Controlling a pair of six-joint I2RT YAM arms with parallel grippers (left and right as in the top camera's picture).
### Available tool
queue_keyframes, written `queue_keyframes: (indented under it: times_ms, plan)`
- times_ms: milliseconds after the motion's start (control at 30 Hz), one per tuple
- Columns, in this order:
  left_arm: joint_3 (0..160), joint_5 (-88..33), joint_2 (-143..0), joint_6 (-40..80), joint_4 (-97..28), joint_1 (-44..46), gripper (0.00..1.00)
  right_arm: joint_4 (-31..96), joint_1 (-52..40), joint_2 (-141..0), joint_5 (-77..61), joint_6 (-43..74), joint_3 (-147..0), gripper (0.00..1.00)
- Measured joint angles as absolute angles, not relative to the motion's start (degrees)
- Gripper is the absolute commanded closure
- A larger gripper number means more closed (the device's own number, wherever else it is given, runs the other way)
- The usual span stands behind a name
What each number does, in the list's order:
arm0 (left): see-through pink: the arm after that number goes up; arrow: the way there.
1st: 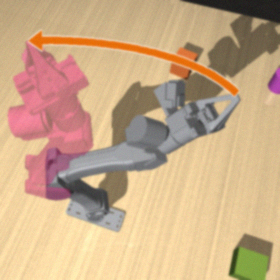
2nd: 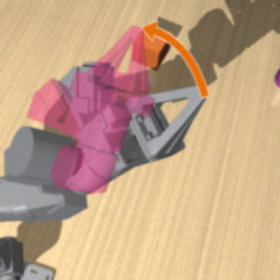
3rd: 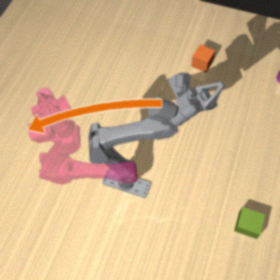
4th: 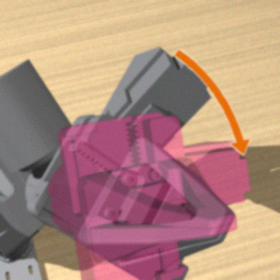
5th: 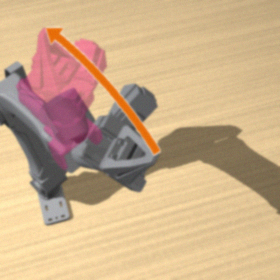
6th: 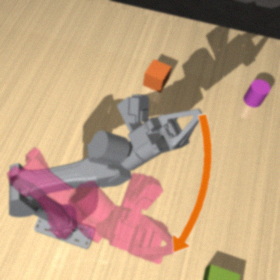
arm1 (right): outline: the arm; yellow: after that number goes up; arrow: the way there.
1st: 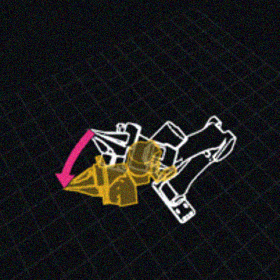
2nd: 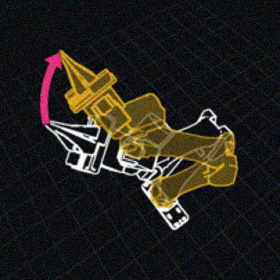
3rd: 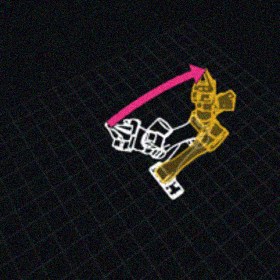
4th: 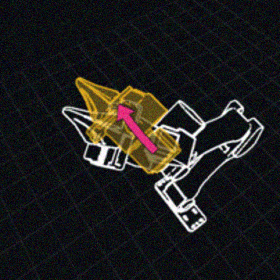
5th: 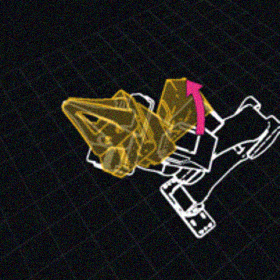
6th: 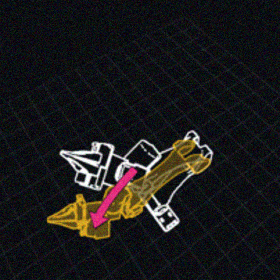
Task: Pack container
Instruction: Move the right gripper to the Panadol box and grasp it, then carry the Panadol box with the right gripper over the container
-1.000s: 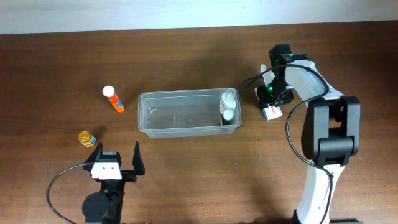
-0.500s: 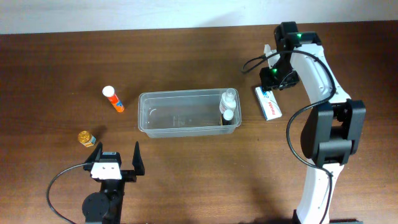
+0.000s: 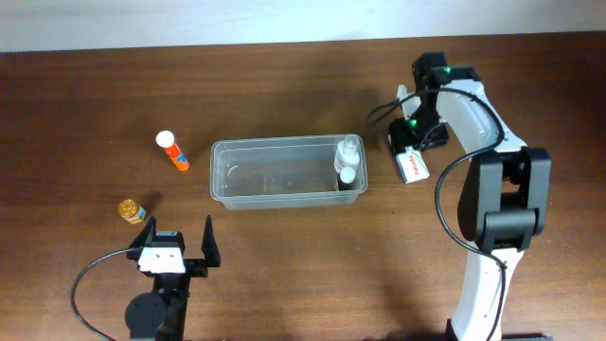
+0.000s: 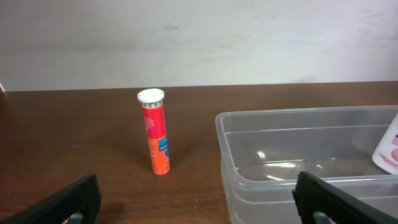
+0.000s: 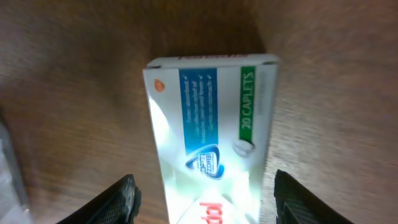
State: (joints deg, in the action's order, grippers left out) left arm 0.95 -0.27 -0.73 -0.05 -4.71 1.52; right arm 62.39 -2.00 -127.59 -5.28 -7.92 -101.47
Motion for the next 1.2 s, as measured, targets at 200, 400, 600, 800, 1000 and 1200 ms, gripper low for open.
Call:
queue_keyframes:
  times_ms: [200,400,600,800,1000,1200]
  plan:
    - [0.95,-0.27,-0.73,-0.05,-4.71,1.52,0.00,58.89,-2.00,-127.59,-5.52,-7.97,-97.62,0.44]
    - [0.95,-0.30,-0.73,-0.05,-4.71,1.52,0.01,57.89,-2.00,-127.59,-5.28,-7.90,-96.62,0.63]
    - [0.95,-0.27,-0.73,-0.05,-4.71,1.52,0.01,57.80,-2.00,-127.57,-5.50,-7.86,-96.62,0.66]
    - [0.95,-0.27,-0.73,-0.05,-4.71,1.52,0.01,60.12,-2.00,-127.59,-5.50,-7.90,-97.32,0.65]
    - [0.95,-0.27,-0.73,-0.05,-4.71,1.52,0.01,67.75,-2.00,-127.92,-5.48,-7.88,-104.33,0.65]
    - [0.95,-0.30,-0.73,-0.05,-4.69,1.52,0.00,77.38,-2.00,-127.96,-4.58,-8.47,-119.09,0.64]
